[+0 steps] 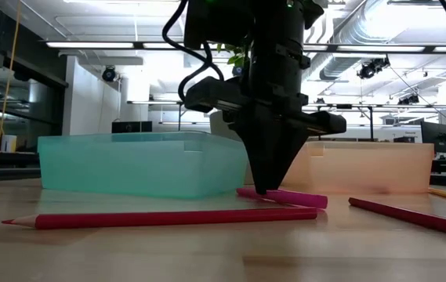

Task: Sort pens & pencils
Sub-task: Put the pink pen into the orange bin

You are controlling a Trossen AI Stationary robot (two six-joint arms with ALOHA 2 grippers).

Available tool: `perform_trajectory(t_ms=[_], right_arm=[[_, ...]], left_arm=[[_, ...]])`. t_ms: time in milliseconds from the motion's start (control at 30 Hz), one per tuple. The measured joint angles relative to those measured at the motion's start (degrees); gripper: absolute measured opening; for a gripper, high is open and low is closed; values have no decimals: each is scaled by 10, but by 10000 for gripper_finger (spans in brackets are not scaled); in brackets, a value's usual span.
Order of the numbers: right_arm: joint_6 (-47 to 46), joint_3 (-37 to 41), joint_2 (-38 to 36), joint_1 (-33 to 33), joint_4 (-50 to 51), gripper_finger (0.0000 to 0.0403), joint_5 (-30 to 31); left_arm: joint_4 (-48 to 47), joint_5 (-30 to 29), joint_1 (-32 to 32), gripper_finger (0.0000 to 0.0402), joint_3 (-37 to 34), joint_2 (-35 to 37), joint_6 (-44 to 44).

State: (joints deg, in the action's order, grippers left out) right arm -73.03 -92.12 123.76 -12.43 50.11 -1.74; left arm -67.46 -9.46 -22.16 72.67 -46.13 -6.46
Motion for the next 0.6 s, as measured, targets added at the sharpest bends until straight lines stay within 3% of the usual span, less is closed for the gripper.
perform_trajectory(t_ms=[300,600], right_arm=[[6,-10,0,0,12,19,0],[44,-100,0,0,120,19,44]], left_arm=[[0,0,0,134,0,0,0],[0,0,0,134,0,0,2]])
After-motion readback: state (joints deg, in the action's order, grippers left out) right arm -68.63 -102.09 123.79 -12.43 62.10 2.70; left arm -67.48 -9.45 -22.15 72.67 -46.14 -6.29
